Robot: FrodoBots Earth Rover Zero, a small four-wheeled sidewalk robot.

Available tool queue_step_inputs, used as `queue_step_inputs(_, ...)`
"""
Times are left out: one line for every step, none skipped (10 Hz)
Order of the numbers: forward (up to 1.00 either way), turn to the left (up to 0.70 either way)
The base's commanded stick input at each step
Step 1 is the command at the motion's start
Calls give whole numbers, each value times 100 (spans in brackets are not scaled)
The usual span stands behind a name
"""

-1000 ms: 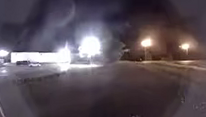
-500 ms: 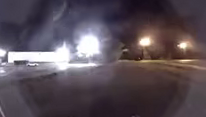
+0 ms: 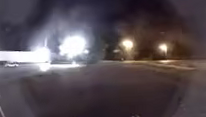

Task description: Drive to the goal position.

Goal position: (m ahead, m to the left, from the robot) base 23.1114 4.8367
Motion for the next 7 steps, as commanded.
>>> queue_step_inputs(50,0)
queue_step_inputs(50,0)
queue_step_inputs(50,0)
queue_step_inputs(50,0)
queue_step_inputs(50,0)
queue_step_inputs(50,0)
queue_step_inputs(50,0)
